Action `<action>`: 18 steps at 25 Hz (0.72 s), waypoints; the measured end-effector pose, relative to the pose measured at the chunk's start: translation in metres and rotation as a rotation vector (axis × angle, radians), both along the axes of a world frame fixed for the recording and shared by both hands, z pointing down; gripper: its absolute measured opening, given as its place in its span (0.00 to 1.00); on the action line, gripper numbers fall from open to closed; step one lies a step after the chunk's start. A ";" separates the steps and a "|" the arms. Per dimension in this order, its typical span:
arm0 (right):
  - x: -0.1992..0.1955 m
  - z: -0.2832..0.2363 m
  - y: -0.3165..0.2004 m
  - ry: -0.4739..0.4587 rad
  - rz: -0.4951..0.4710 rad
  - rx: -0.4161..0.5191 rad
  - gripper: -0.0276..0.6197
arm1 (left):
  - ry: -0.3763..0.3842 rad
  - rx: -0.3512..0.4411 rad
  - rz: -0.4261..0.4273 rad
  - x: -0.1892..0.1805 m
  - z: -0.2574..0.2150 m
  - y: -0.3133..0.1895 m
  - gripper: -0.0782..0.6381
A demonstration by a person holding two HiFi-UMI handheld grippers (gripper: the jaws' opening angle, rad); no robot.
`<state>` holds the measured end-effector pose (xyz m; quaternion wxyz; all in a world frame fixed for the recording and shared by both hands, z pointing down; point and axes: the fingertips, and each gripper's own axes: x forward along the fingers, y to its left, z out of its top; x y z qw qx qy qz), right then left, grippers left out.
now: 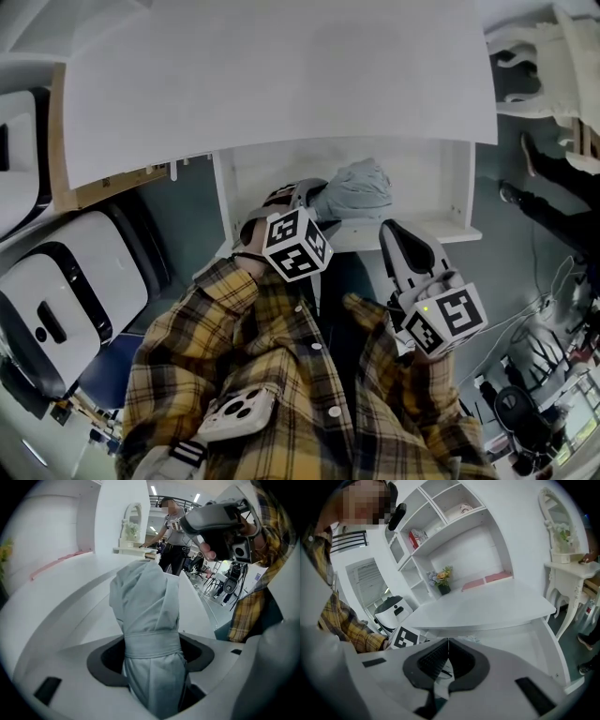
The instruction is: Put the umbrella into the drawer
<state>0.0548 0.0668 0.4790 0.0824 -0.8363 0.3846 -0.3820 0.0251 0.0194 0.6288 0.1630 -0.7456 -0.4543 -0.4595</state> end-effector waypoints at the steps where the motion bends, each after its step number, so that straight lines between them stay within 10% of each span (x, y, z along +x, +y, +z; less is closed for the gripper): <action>1: -0.001 0.001 0.000 -0.004 0.000 0.000 0.07 | -0.005 0.007 0.005 -0.001 0.004 0.000 0.55; 18: -0.008 0.010 -0.006 -0.029 -0.020 0.004 0.07 | -0.064 0.109 0.104 -0.014 0.052 -0.001 0.55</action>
